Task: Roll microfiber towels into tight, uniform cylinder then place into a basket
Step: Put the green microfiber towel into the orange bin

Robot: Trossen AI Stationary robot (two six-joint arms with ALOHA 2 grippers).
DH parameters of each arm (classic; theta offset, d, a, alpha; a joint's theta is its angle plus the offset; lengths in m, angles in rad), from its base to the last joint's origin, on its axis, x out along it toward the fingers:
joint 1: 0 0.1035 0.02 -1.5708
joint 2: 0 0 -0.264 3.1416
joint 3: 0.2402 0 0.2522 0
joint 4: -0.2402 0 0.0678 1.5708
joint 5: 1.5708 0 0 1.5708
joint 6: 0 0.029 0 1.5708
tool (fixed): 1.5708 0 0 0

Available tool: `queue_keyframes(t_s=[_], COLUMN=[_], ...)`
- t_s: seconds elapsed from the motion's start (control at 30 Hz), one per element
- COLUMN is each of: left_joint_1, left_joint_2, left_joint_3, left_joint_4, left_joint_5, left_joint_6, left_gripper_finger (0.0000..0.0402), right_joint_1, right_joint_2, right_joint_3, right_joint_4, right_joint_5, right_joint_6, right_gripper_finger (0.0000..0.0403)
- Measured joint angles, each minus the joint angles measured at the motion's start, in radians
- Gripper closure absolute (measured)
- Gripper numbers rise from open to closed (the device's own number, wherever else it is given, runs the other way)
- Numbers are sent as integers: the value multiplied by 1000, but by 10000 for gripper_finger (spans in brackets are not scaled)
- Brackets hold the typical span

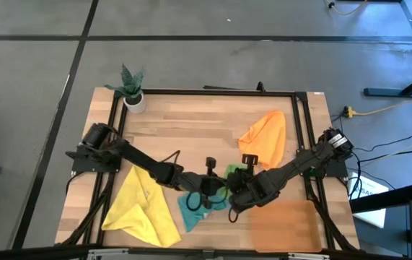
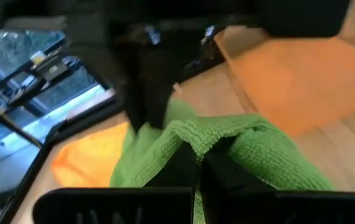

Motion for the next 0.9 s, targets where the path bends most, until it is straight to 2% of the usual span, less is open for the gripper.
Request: queue_keyframes(t_s=[0.23,0.47,0.67,0.9], left_joint_1=[0,3,7,18], left_joint_2=[85,124,125,125], left_joint_3=[144,279,323,327], left_joint_4=[-33,-87,-90,-55], left_joint_5=[6,59,119,167], left_joint_6=[42,80,92,64], left_gripper_finger=[401,401,401,401], right_joint_1=[69,140,207,286], right_joint_2=[-13,-32,-33,-33], right_joint_3=[0,8,47,82], right_joint_4=[-118,-197,-314,-329], right_joint_5=[-8,-45,-58,-58], right_joint_6=[164,335,463,536], right_gripper_finger=[392,392,392,392])
